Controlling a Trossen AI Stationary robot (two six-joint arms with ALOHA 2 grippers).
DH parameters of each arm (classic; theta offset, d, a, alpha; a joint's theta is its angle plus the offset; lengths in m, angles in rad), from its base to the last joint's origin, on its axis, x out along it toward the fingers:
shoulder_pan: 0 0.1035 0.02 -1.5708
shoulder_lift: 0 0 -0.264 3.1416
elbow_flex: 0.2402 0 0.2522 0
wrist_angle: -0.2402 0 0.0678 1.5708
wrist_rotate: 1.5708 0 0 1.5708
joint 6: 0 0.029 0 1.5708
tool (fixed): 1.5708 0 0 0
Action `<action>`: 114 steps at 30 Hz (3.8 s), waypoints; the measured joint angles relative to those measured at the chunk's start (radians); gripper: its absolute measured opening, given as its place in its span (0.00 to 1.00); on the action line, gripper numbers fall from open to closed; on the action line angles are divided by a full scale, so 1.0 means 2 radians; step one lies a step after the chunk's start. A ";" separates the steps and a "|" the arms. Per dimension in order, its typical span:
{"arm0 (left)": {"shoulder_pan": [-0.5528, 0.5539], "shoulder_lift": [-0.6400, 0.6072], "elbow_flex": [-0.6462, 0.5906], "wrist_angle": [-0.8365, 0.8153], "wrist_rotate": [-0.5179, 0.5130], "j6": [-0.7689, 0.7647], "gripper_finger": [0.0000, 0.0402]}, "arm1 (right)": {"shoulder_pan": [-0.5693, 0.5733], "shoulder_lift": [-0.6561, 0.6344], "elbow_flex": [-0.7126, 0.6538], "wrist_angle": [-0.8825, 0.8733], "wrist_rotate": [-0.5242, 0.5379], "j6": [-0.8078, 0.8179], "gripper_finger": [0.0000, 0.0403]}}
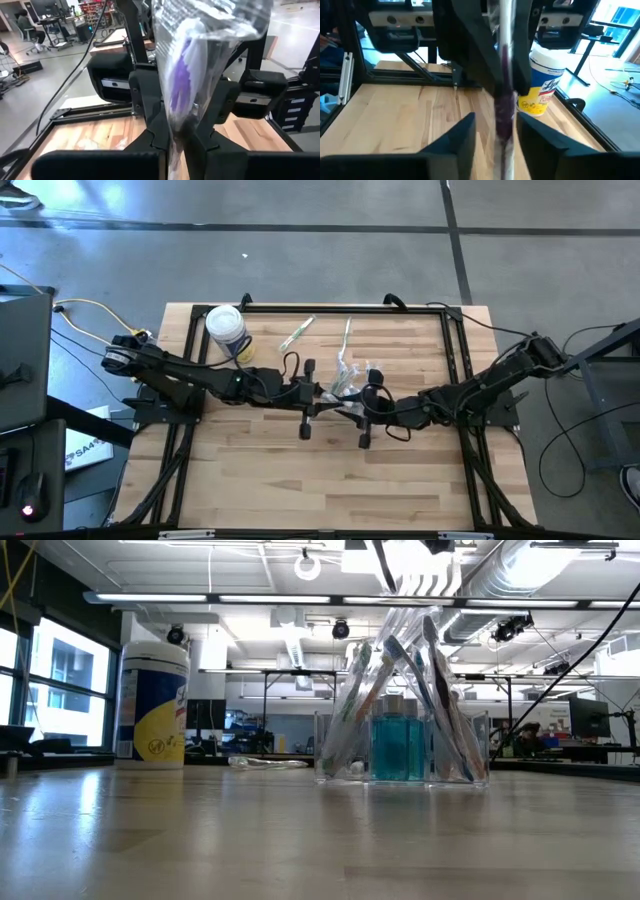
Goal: Pick & Place toothbrushing station
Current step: Put the violet toothbrush into the left section of the transparent organizer, then put the left green toothbrush into the right section of the transparent organizer
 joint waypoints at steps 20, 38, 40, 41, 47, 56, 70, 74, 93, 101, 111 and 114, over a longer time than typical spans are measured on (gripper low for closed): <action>0.088 -0.031 0.008 -0.148 0.047 -0.087 0.05 | 0.116 -0.097 0.000 -0.174 0.161 0.101 0.65; 0.151 0.065 0.007 -0.133 0.138 -0.111 0.05 | 0.119 -0.091 0.000 -0.186 0.160 0.106 0.66; 0.151 0.074 0.007 -0.125 0.134 -0.108 0.05 | 0.119 -0.091 0.000 -0.186 0.160 0.106 0.66; 0.152 0.076 0.007 -0.123 0.134 -0.105 0.05 | 0.119 -0.091 0.000 -0.186 0.160 0.106 0.66; 0.155 0.097 0.007 -0.116 0.139 -0.115 0.05 | 0.119 -0.091 0.000 -0.187 0.157 0.106 0.66; 0.155 0.130 0.007 -0.118 0.138 -0.138 0.05 | 0.119 -0.091 0.000 -0.191 0.146 0.107 0.66; 0.154 0.135 0.007 -0.143 0.137 -0.187 0.36 | 0.119 -0.091 0.000 -0.192 0.145 0.107 0.66; 0.153 0.132 0.007 -0.151 0.145 -0.209 0.44 | 0.119 -0.091 0.000 -0.192 0.145 0.107 0.66; 0.132 0.018 0.007 -0.307 0.078 -0.180 0.56 | 0.119 -0.091 0.000 -0.195 0.132 0.108 0.66; 0.168 -0.020 0.006 -0.381 -0.078 -0.158 0.56 | 0.119 -0.091 0.000 -0.208 0.121 0.120 0.66; 0.324 0.021 0.007 -0.362 0.016 -0.156 0.56 | 0.119 -0.091 0.000 -0.209 0.122 0.120 0.66; 0.359 0.042 0.007 -0.326 0.038 -0.156 0.56 | 0.119 -0.091 0.000 -0.209 0.123 0.120 0.66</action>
